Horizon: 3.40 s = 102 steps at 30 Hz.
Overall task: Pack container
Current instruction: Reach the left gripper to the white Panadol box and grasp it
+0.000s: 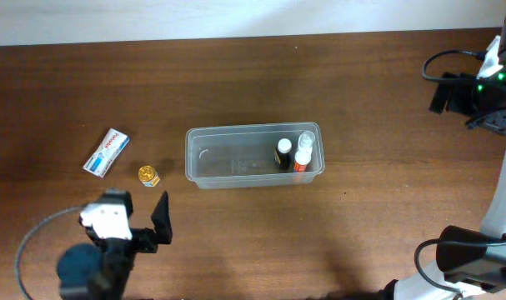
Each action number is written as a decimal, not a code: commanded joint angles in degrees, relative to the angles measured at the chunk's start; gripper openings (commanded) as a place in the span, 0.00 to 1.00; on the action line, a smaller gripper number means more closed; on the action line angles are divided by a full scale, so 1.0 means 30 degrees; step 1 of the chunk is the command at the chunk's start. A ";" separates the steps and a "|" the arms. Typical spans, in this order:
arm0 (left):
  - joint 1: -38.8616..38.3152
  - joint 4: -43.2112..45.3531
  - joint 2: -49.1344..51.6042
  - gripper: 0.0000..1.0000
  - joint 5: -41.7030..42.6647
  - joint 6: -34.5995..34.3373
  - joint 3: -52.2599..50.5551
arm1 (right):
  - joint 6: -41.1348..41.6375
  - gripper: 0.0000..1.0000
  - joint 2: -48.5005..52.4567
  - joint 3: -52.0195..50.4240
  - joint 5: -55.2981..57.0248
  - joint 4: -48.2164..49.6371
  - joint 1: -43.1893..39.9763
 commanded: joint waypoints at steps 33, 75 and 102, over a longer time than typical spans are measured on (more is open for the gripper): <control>0.3257 -1.7464 2.5441 0.99 -0.1953 0.1566 2.5099 | -0.0080 0.98 0.0051 -0.0051 0.0291 0.0007 -0.0066; 0.5384 -1.1795 3.7441 0.99 -0.2652 0.5501 2.5055 | -0.0073 0.98 0.0051 -0.0051 0.0291 0.0007 -0.0066; 0.5370 -1.1730 3.7769 0.71 -0.1588 0.3985 2.4254 | -0.0073 0.98 0.0051 -0.0051 0.0291 0.0007 -0.0066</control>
